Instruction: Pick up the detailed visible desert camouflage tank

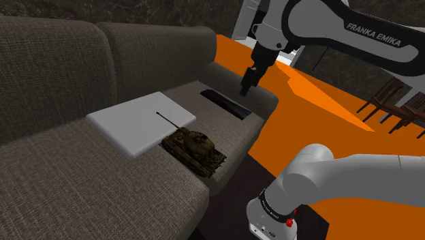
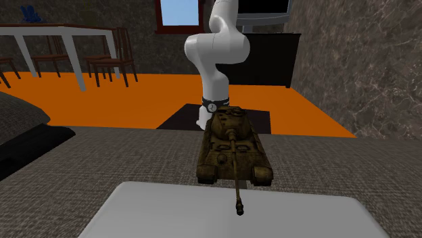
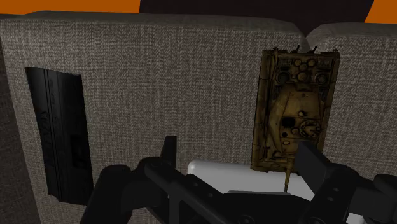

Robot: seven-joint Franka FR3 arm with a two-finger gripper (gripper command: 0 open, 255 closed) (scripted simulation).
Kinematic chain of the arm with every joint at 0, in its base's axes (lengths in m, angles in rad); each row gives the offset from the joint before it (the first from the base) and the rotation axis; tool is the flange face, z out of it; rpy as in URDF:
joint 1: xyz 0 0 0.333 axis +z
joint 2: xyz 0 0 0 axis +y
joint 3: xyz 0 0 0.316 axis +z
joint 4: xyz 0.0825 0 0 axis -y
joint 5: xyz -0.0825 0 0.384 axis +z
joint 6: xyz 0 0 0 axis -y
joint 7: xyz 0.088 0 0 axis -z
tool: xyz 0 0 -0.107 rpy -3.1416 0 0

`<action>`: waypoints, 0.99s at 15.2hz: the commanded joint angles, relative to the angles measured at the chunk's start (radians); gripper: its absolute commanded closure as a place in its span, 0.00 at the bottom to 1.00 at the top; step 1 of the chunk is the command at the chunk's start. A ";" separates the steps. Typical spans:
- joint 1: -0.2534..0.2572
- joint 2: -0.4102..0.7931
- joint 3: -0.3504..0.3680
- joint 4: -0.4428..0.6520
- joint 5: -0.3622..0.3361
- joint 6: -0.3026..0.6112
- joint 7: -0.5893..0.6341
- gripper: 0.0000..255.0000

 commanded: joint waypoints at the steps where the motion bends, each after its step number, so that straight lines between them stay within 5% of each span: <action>1: 0.000 0.000 0.000 0.000 0.000 0.000 0.000 0.00; 15: 0.058 0.361 0.087 -0.072 0.134 0.383 0.111 0.00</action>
